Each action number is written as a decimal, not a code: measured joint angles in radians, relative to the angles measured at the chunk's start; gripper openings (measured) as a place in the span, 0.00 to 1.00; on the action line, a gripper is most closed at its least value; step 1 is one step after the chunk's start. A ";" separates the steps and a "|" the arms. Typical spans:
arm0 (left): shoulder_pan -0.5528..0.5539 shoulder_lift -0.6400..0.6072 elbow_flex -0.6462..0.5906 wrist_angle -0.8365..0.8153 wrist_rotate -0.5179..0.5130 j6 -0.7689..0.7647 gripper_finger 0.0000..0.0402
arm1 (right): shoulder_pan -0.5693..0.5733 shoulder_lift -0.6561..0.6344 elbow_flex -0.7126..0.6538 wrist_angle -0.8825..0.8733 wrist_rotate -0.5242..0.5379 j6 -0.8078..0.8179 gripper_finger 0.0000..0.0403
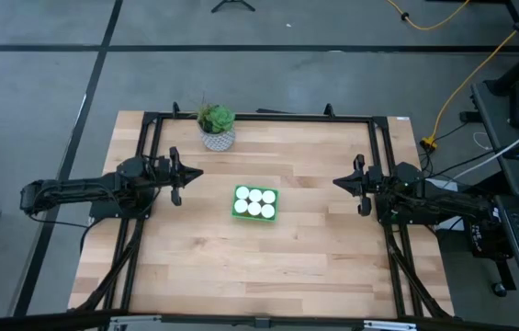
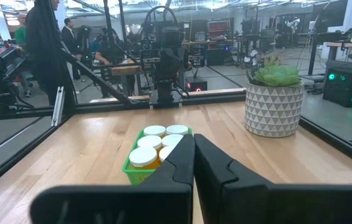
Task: Pick and place pill bottles into a basket
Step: Return to Home Position
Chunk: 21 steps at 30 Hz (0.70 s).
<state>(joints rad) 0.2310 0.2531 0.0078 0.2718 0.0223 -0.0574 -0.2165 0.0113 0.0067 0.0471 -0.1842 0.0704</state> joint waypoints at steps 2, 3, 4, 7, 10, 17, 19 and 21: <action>0.000 0.000 0.000 0.000 0.000 0.000 0.03 | 0.000 0.000 0.000 0.000 0.000 0.000 0.02; 0.000 0.000 0.000 0.000 0.000 0.000 0.03 | 0.000 0.000 0.000 0.000 0.000 0.000 0.02; 0.000 0.000 0.000 0.000 0.000 0.000 0.03 | 0.000 0.000 0.000 0.000 0.000 0.000 0.02; 0.000 0.000 0.000 0.000 0.000 0.000 0.02 | 0.000 0.000 0.000 0.000 0.000 0.000 0.02; 0.000 0.000 0.000 0.000 0.000 0.000 0.02 | 0.000 0.000 0.000 0.000 0.000 0.000 0.02; 0.000 0.000 0.000 0.000 0.000 0.000 0.03 | 0.000 0.000 0.000 0.000 0.000 0.000 0.02; 0.000 0.000 0.000 0.000 0.000 0.000 0.03 | 0.000 0.000 0.000 0.000 0.000 0.000 0.02; 0.000 0.000 0.000 0.000 0.000 0.000 0.02 | 0.000 0.000 0.000 0.000 0.000 0.000 0.02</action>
<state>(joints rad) 0.2310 0.2531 0.0078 0.2718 0.0223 -0.0577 -0.2165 0.0113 0.0067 0.0471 -0.1841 0.0704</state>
